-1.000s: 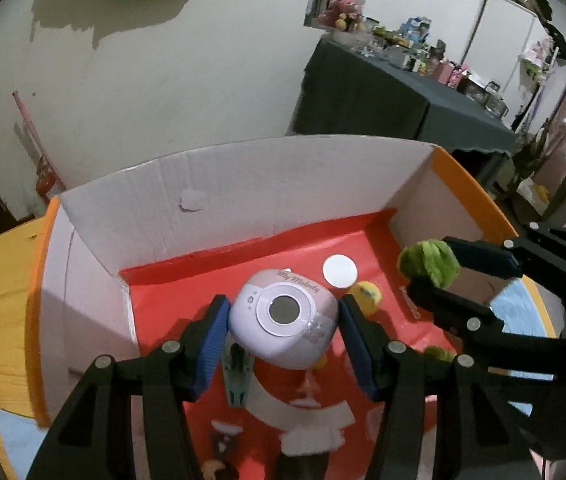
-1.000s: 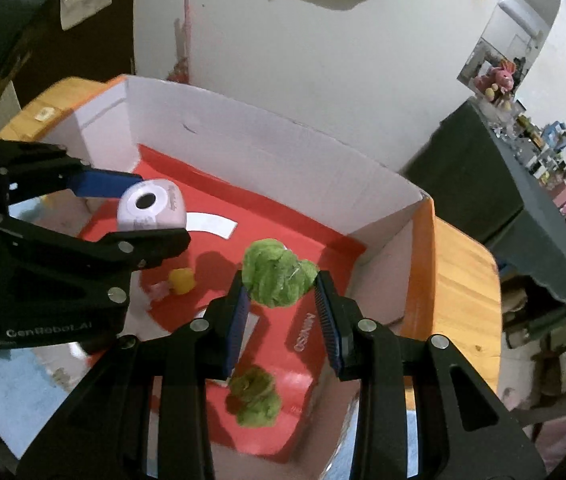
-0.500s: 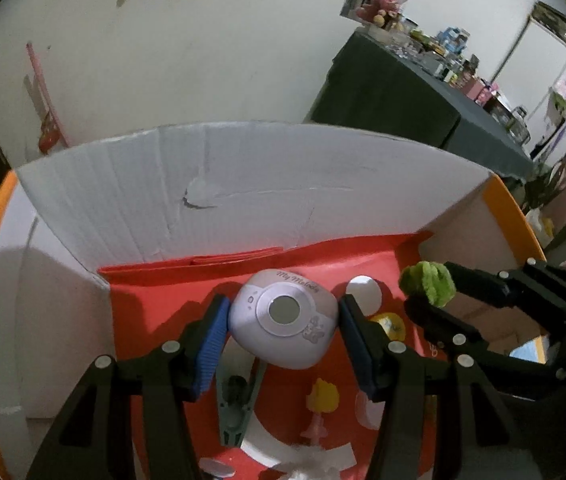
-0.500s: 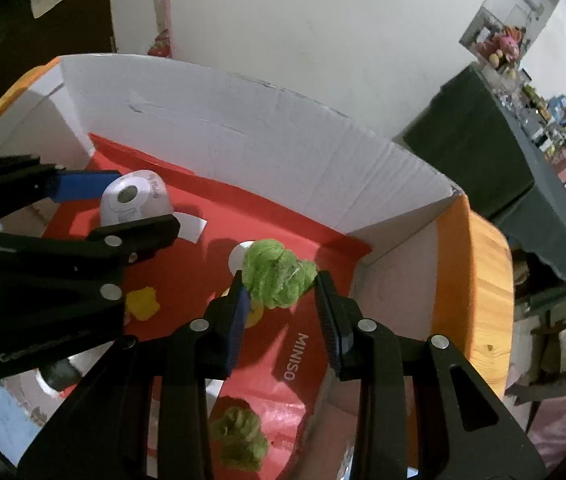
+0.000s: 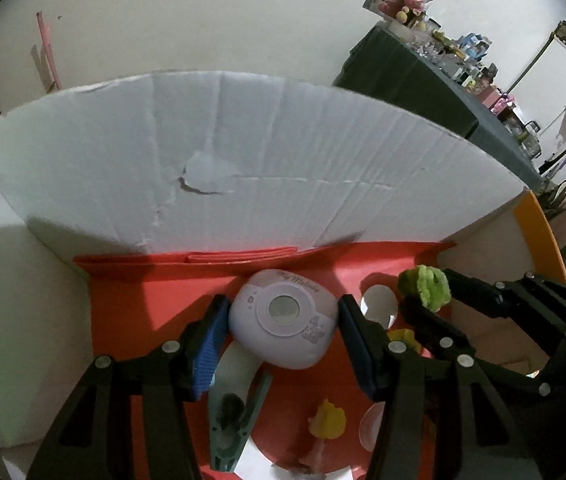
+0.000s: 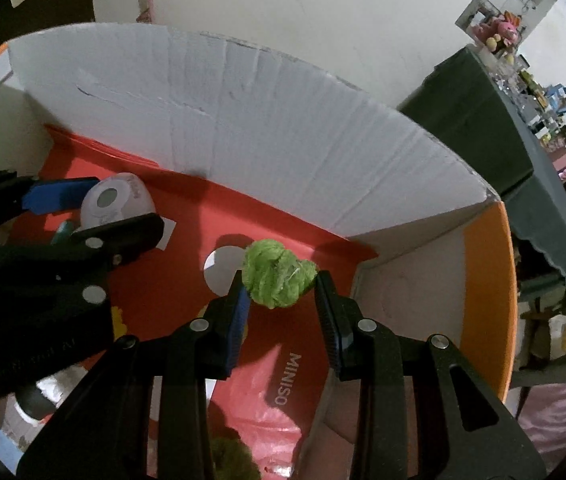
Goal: Organize objects
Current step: 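Lower and open the left tool releasing the case while the right tool releases the ball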
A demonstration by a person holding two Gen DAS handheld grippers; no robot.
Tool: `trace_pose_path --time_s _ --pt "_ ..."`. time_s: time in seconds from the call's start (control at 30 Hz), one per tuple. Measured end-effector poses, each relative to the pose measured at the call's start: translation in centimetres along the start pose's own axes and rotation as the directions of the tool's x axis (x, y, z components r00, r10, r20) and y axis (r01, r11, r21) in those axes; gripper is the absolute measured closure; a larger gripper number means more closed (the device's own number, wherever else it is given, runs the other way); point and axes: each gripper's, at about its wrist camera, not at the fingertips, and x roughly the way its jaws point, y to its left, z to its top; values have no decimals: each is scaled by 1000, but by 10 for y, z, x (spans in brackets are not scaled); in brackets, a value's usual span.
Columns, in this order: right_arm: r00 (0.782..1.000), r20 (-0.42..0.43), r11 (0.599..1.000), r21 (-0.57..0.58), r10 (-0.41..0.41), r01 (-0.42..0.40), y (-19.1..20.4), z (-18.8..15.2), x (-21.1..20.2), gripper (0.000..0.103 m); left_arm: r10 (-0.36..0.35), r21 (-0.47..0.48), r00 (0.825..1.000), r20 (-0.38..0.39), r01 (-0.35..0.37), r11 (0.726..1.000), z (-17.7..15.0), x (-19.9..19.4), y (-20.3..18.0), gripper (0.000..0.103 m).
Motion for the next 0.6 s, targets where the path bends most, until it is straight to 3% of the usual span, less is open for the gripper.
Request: trace_pose_path --time_s 0.6 --pt "1000 -15 1000 4 3 -2 -9 3 18 70 14 12 1000 6 -14 1000 2 3 -6 46"
